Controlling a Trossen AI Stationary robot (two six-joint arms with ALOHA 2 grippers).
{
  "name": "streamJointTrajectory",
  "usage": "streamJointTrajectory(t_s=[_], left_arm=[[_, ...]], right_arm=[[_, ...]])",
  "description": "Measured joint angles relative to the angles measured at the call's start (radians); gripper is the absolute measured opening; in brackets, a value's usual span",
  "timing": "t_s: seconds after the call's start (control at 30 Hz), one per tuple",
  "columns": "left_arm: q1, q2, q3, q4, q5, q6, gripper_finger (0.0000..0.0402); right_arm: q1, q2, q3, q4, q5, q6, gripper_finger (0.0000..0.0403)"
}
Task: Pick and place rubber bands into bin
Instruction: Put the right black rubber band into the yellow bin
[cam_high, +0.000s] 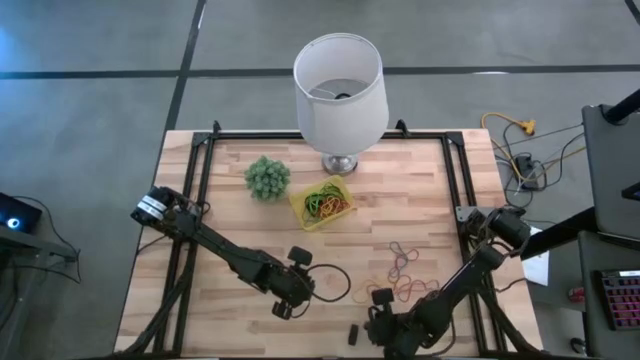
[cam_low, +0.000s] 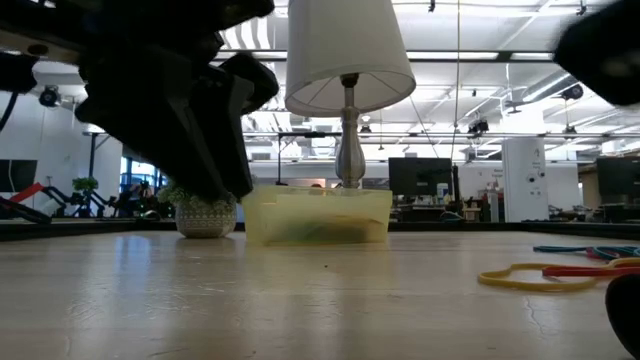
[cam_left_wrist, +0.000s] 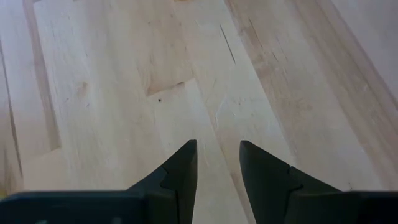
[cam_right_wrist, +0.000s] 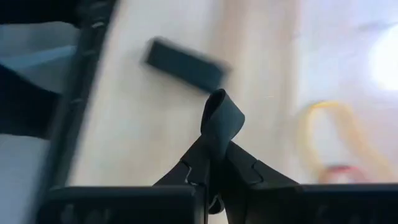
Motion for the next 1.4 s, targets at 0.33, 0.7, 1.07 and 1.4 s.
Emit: streamJointTrajectory(t_s=[0.33, 0.7, 1.07, 1.4], left_arm=[[-0.03, -0.108, -0.002, -0.165, -0.088, -0.103, 0.0105], [-0.18, -0.226, -0.006, -0.32, -0.363, -0.256, 0.0105], [-0.248, -0.229, -0.034, -0.334, -0.444, -0.322, 0.0105], [-0.25, -0.229, -0.087, -0.333, -0.445, -0.45, 0.0105]], right_arm=[[-0.128, -0.136, 0.057, -0.188, 0.293, -0.292, 0.0013], [-0.498, -0.187, 0.041, -0.144, 0.354, -0.561, 0.0013], [-0.848, -0.182, 0.035, 0.064, 0.033, -0.735, 0.0013], [-0.974, -0.142, 0.033, 0.135, -0.235, -0.755, 0.0022]])
